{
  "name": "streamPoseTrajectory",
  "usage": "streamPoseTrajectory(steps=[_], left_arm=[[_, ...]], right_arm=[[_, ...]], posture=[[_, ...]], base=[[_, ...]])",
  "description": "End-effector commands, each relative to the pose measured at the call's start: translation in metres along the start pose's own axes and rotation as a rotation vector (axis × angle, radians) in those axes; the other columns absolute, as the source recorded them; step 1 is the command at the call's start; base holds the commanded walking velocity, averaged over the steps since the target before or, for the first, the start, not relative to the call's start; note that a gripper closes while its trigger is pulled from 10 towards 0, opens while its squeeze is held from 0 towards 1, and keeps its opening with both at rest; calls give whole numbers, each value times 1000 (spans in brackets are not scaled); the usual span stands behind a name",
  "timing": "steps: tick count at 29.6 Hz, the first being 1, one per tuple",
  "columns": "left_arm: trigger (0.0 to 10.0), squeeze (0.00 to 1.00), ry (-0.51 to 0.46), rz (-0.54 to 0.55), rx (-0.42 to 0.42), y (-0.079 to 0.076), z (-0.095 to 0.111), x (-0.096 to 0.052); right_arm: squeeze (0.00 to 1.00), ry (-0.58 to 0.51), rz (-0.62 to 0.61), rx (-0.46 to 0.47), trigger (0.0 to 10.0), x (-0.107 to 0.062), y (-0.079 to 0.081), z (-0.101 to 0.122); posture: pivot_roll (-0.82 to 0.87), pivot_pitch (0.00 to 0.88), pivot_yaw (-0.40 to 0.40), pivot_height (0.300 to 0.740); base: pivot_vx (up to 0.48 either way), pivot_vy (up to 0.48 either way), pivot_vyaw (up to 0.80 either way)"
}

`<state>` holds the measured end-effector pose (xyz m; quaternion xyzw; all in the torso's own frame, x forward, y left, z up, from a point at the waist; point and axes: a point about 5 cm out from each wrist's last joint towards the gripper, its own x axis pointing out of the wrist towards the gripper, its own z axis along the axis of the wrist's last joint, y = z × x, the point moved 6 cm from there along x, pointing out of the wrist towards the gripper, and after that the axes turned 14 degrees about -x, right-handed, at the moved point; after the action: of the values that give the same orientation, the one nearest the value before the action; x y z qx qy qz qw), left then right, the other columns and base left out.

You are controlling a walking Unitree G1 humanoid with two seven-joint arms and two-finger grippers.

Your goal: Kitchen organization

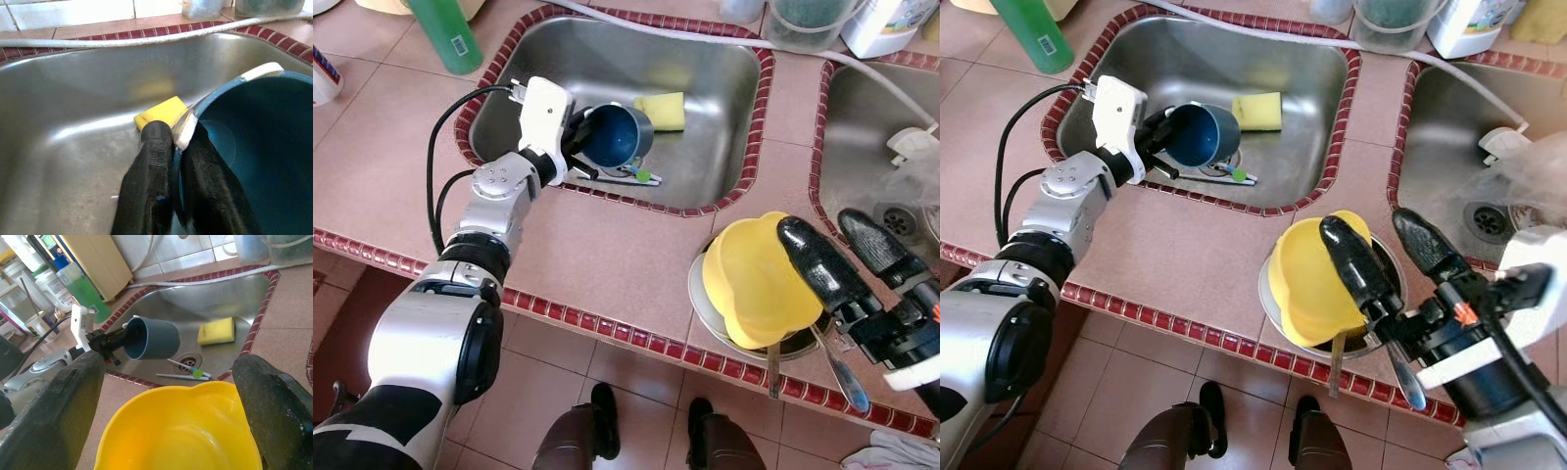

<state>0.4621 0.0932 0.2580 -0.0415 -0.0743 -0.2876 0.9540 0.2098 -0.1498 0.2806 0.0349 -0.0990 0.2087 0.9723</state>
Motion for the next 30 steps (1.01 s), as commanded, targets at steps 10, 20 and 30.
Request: streamPoseTrajectory(steps=[10,20,30], left_arm=[[10000,1000,-19,3,18,6,13,0],[10000,1000,-38,-8,18,4,20,2],[10000,1000,-127,-19,-31,4,38,1]], right_arm=[[0,-3,4,-6,10000,-2,4,5],[0,-9,-3,-14,10000,0,5,5],[0,-59,0,-56,10000,15,3,5]], posture=[[-119,354,98,740],[-103,346,101,740],[-42,298,86,740]], base=[[0,0,0],[0,0,0],[0,0,0]])
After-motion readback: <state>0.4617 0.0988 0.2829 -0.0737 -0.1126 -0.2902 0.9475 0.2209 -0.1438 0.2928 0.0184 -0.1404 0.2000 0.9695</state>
